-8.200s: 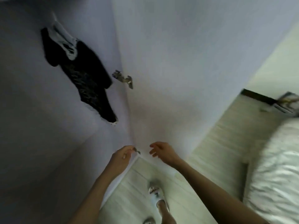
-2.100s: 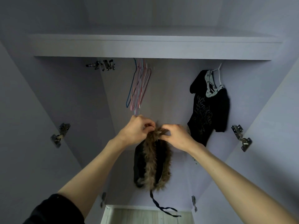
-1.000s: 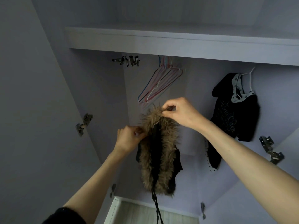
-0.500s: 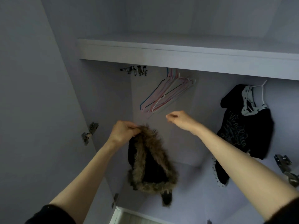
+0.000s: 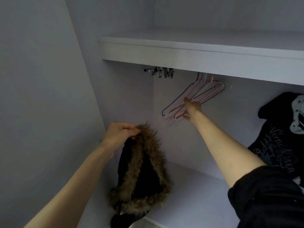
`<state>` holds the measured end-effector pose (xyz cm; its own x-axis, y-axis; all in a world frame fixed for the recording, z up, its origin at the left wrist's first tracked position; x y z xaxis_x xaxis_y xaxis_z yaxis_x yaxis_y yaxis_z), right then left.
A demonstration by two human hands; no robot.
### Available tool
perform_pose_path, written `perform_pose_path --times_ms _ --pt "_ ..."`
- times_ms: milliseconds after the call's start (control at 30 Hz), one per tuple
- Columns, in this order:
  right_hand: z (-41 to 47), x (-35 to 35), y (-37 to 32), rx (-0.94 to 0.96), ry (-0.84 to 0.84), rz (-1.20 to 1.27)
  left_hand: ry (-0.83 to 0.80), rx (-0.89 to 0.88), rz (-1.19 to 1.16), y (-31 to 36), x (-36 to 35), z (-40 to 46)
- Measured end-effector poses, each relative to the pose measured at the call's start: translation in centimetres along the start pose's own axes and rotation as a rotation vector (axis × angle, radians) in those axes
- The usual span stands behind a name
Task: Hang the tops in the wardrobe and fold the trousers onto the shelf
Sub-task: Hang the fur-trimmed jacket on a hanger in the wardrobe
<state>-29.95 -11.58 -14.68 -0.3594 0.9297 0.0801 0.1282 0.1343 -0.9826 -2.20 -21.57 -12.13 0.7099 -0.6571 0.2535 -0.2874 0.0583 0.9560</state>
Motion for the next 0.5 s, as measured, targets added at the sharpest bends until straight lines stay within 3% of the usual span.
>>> perform_pose_path --times_ms 167,333,433,500 --pt "2.1 -0.2 0.2 0.064 0.078 -0.106 -0.002 -0.020 0.011 0.1 0.4 0.9" --pt "2.1 1.4 0.5 0.054 0.125 -0.002 -0.027 -0.006 0.040 -0.5 -0.3 1.8" --pt "2.0 3.5 -0.3 0.153 0.253 -0.168 -0.054 0.002 0.039 -0.9 -1.3 2.0" --pt "1.3 4.9 -0.9 0.218 0.302 -0.115 -0.082 0.003 0.035 -0.9 -2.1 2.0"
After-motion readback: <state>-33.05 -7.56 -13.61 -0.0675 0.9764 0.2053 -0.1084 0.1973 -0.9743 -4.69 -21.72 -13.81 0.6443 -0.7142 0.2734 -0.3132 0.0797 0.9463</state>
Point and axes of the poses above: each hand's wrist, its own z-axis towards the middle knuckle, its own x-axis out of the back of the hand, y = z × x, the point moved 6 cm from there along z, towards the middle knuckle, and after that the axes turned 7 degrees about x, right-handed, at the moved point
